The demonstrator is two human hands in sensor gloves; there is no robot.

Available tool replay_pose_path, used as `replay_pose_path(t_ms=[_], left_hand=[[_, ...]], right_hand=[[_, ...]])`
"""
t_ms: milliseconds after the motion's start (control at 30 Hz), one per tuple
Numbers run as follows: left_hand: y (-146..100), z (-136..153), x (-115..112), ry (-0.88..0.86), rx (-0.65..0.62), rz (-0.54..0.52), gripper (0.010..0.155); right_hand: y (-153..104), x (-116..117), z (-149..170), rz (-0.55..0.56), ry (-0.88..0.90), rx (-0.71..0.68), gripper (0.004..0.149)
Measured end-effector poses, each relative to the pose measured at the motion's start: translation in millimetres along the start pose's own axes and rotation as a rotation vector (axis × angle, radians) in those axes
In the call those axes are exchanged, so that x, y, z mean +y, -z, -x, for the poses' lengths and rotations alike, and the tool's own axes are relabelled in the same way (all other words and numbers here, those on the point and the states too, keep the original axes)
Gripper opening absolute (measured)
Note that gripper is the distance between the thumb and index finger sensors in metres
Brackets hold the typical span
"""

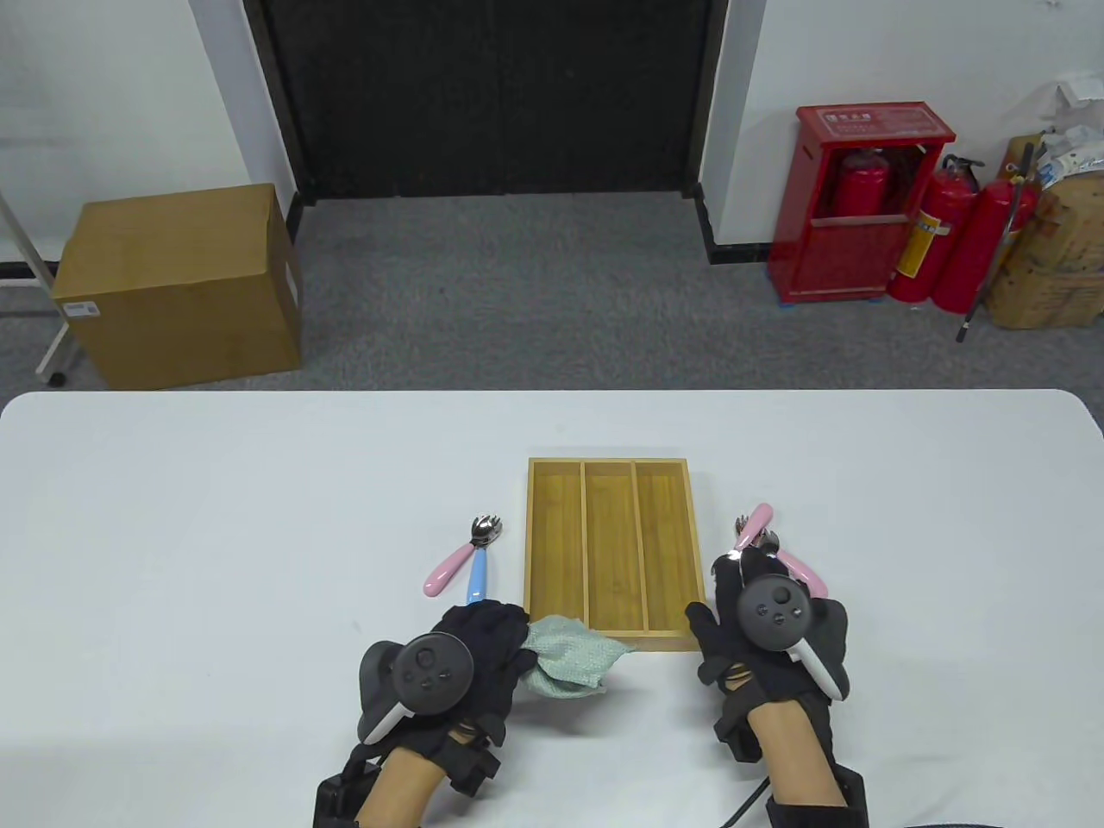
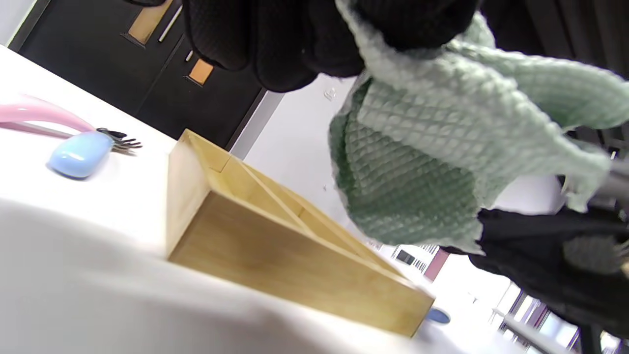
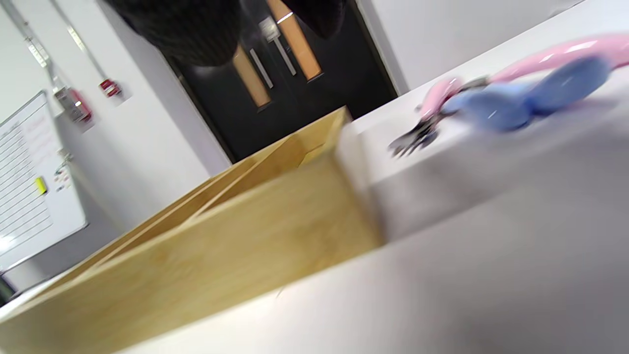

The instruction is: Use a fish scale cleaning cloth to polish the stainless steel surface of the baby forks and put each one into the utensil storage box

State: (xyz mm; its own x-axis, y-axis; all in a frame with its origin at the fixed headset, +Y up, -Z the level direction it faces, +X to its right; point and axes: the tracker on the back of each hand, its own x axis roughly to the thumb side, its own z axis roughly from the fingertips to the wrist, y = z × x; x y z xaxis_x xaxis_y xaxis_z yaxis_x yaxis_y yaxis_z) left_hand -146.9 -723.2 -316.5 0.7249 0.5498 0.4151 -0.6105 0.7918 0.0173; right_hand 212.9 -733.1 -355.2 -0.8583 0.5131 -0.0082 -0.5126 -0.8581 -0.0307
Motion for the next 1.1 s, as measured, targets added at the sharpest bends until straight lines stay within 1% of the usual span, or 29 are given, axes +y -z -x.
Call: replay_pose_path(t_ms=[100,133,200,300,367,433,567,667,767,867,933,1033,1100], left_hand=[[0.5,3.6,6.9,-0.065,0.019,-0.021,0.047],[0.6,4.5,8.3,-0.071,0.022,-0.025,0.047],[1.8,7.9,13.7,-0.1,0.036,-0.035,0.047],[3.5,11.0,20.0,-0.142,0.04,-0.049,0.047],[4.2,12.6,22.9,-0.151,0.038,-0.046,0.047],[4.2,14.1,25.2,-0.149,0.038,-0.044,0.047],[3.1,18.2,26.8,-0.129,0.043,-0.05,0.047],[3.0,18.2,26.2,-0.118,0.044,-0.049,0.046],[3.7,17.9,24.9,-0.118,0.045,-0.04,0.046],[4.8,19.3,23.2,-0.116,0.049,-0.03,0.047],[4.9,21.0,23.4,-0.114,0.052,-0.028,0.047],[5.0,25.6,25.3,-0.111,0.06,-0.024,0.047],[4.4,28.5,27.5,-0.113,0.068,-0.034,0.047]], right_hand=[[0.2,-20.2,23.5,0.082,-0.004,0.062,0.069],[0.4,-22.6,28.7,0.094,-0.002,0.082,0.068],[2.2,-26.4,47.2,0.132,0.024,0.167,0.065],[8.4,-24.5,66.7,0.125,0.036,0.287,0.061],[16.2,-23.5,71.5,0.109,0.014,0.334,0.058],[25.8,-24.8,70.7,0.093,-0.015,0.367,0.057],[57.6,-25.9,57.6,0.09,0.036,0.421,0.057],[76.9,-22.3,50.4,0.072,-0.009,0.457,0.056],[97.1,-13.5,42.9,0.041,-0.078,0.481,0.056],[116.7,-4.3,33.9,0.027,-0.135,0.468,0.057],[126.9,1.4,31.9,0.009,-0.146,0.475,0.059],[139.1,10.1,33.8,-0.032,-0.181,0.529,0.065],[145.4,13.7,35.7,-0.05,-0.212,0.542,0.064]])
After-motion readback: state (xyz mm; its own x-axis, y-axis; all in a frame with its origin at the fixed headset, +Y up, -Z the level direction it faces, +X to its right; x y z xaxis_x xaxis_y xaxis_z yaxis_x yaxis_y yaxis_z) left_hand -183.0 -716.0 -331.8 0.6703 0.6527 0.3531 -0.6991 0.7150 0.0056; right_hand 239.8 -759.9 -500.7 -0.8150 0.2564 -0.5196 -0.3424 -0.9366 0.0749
